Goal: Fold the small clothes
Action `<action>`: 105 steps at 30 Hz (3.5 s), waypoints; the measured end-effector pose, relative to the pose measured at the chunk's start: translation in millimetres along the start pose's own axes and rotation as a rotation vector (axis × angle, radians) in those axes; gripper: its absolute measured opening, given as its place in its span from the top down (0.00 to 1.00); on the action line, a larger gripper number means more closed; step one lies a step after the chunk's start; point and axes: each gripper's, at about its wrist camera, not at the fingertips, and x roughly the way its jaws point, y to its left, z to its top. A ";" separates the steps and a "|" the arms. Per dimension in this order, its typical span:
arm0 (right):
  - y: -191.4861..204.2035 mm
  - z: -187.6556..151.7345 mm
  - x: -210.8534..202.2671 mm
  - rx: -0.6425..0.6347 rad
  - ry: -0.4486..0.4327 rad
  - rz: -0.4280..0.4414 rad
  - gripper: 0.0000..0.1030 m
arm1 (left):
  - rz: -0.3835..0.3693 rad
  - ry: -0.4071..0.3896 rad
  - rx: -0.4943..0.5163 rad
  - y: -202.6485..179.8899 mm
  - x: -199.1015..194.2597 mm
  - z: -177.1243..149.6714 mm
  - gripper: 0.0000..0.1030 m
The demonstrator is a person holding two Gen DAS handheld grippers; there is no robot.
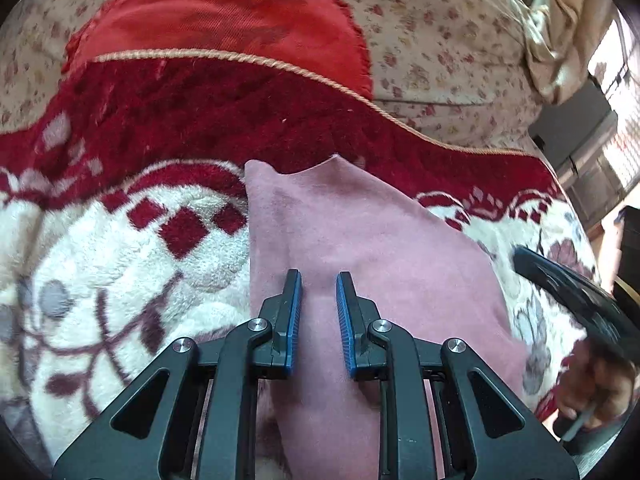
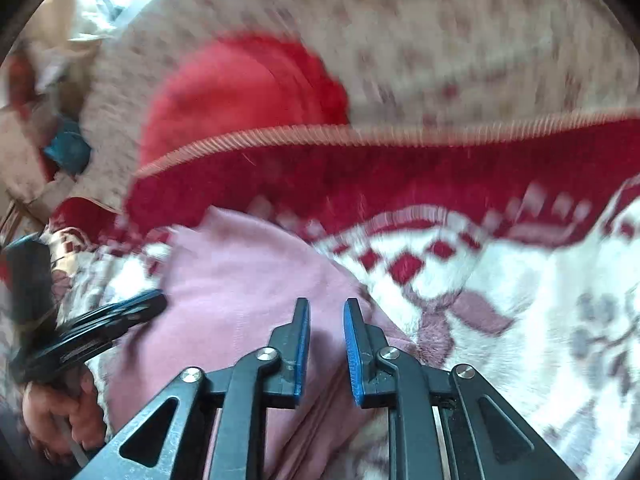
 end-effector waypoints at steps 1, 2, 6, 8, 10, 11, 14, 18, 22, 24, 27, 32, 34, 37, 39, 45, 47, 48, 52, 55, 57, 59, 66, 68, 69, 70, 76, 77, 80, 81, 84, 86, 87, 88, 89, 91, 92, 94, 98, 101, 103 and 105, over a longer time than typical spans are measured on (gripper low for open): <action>12.7 -8.0 -11.9 -0.044 -0.015 0.043 0.85 | 0.003 -0.008 0.014 -2.8 -5.2 -2.6 0.84; 28.1 -22.2 -19.6 -0.114 -0.010 0.056 0.85 | -0.005 -0.024 0.036 -7.1 -14.1 -8.6 0.84; 37.1 -68.6 -3.6 -0.200 0.102 -0.079 0.84 | -0.032 -0.077 0.160 -28.3 -43.5 -45.1 0.80; 35.7 -73.5 -9.4 -0.212 0.063 -0.085 0.83 | -0.028 -0.088 0.211 -34.1 -43.9 -61.7 0.64; 29.5 -76.1 -9.1 -0.181 0.048 -0.103 0.67 | -0.038 -0.077 0.212 -32.0 -36.9 -67.8 0.61; 25.4 -77.3 -5.3 -0.145 0.047 -0.142 0.48 | -0.035 -0.082 0.219 -32.0 -35.0 -69.0 0.61; 17.0 -72.7 0.1 -0.016 0.077 -0.168 0.32 | -0.055 -0.075 0.229 -31.0 -32.3 -66.5 0.55; 14.3 -69.6 2.5 0.044 0.101 -0.148 0.32 | -0.107 -0.085 0.216 -30.9 -33.5 -68.7 0.40; 16.7 -74.1 1.3 0.051 0.082 -0.159 0.32 | -0.108 -0.103 0.202 -35.4 -34.0 -71.3 0.35; 20.5 -78.2 -2.4 0.044 0.052 -0.179 0.32 | -0.109 -0.112 0.183 -36.3 -33.8 -71.4 0.34; 25.8 -83.1 -4.4 0.027 0.007 -0.209 0.32 | -0.119 -0.116 0.168 -34.5 -33.5 -70.7 0.34; 36.6 -85.8 -5.5 -0.015 -0.030 -0.273 0.32 | -0.144 -0.102 0.171 -34.2 -33.9 -70.0 0.27; 37.6 -86.1 -4.8 -0.012 -0.028 -0.281 0.32 | -0.144 -0.101 0.177 -35.2 -34.2 -70.4 0.26; 34.8 -87.0 -3.8 0.012 -0.028 -0.276 0.31 | -0.146 -0.101 0.175 -35.3 -34.4 -70.4 0.26; 30.2 -87.6 -3.2 0.042 -0.025 -0.271 0.26 | -0.150 -0.099 0.170 -35.3 -34.4 -70.5 0.26; 29.2 -87.8 -1.0 0.069 -0.020 -0.274 0.25 | -0.165 -0.097 0.158 -33.4 -33.9 -71.3 0.25; 30.3 -87.8 -0.4 0.074 -0.023 -0.283 0.24 | -0.169 -0.098 0.159 -32.9 -34.5 -71.8 0.24; 30.3 -88.4 -0.4 0.076 -0.026 -0.284 0.24 | -0.170 -0.100 0.160 -32.9 -34.6 -72.7 0.24; 35.5 -85.7 -5.9 0.037 -0.044 -0.296 0.27 | -0.200 -0.107 0.140 -26.9 -35.2 -73.0 0.24; 38.9 -82.0 -24.2 0.034 -0.101 -0.284 0.41 | -0.236 -0.110 0.113 -16.1 -48.0 -67.6 0.24; 36.3 -84.9 -40.8 0.067 -0.148 -0.254 0.41 | -0.236 -0.130 0.076 -2.7 -62.1 -60.7 0.24; 27.4 -94.6 -54.1 0.146 -0.168 -0.186 0.41 | -0.217 -0.137 0.006 19.6 -70.6 -52.6 0.24; 14.4 -100.3 -43.2 0.224 -0.140 -0.015 0.41 | -0.283 0.072 -0.238 53.6 -18.6 -43.2 0.24; 4.8 -96.6 -27.2 0.287 -0.113 0.011 0.41 | -0.281 0.047 -0.204 47.3 -18.5 -40.8 0.24; -0.2 -95.1 -20.8 0.315 -0.108 0.003 0.41 | -0.282 0.050 -0.187 44.5 -15.7 -39.5 0.24; -5.9 -93.7 -14.0 0.343 -0.106 0.007 0.41 | -0.276 0.048 -0.190 43.8 -12.6 -38.8 0.24; -19.0 -83.3 10.0 0.397 -0.144 0.122 0.42 | -0.352 0.040 -0.243 47.8 -0.9 -24.4 0.21; -18.2 -83.8 9.0 0.400 -0.153 0.133 0.45 | -0.369 0.037 -0.248 49.8 -1.5 -24.8 0.21; -18.4 -88.4 -0.8 0.430 -0.189 0.225 0.55 | -0.416 0.026 -0.265 51.6 -6.5 -27.2 0.21; -18.0 -90.2 -4.8 0.426 -0.198 0.244 0.55 | -0.420 0.024 -0.262 51.5 -6.6 -27.4 0.21; -27.4 -98.5 2.8 0.459 -0.126 0.210 0.60 | -0.414 0.028 -0.250 48.8 -3.4 -26.7 0.21; -31.4 -101.5 2.2 0.489 -0.135 0.233 0.60 | -0.409 0.027 -0.237 45.6 -3.2 -26.4 0.21; -30.8 -101.2 1.0 0.498 -0.136 0.244 0.60 | -0.410 0.028 -0.232 44.3 -2.5 -26.0 0.21; -30.6 -100.9 0.4 0.501 -0.146 0.261 0.58 | -0.412 0.027 -0.232 44.4 -1.8 -26.2 0.21; -30.2 -100.5 1.9 0.501 -0.156 0.280 0.58 | -0.412 0.024 -0.230 43.5 -1.3 -26.1 0.21; -29.9 -98.1 5.8 0.490 -0.160 0.295 0.60 | -0.383 0.004 -0.210 39.5 -4.2 -26.7 0.29; -30.1 -97.2 6.3 0.483 -0.165 0.293 0.62 | -0.365 -0.004 -0.197 38.4 -5.8 -28.1 0.39; -30.8 -97.5 6.9 0.487 -0.159 0.279 0.68 | -0.298 -0.014 -0.144 33.4 -7.3 -30.0 0.61; -25.9 -96.6 2.1 0.462 -0.153 0.254 0.74 | -0.272 -0.024 -0.104 30.6 -8.0 -34.2 0.75; -19.4 -92.8 -6.6 0.442 -0.183 0.246 0.76 | -0.283 -0.046 -0.074 26.4 -17.7 -33.1 0.78; -13.9 -88.2 -14.7 0.429 -0.213 0.250 0.76 | -0.295 -0.068 -0.049 23.5 -29.8 -29.0 0.78; -6.6 -80.5 -22.1 0.417 -0.245 0.272 0.76 | -0.282 -0.096 -0.019 21.0 -44.8 -23.5 0.78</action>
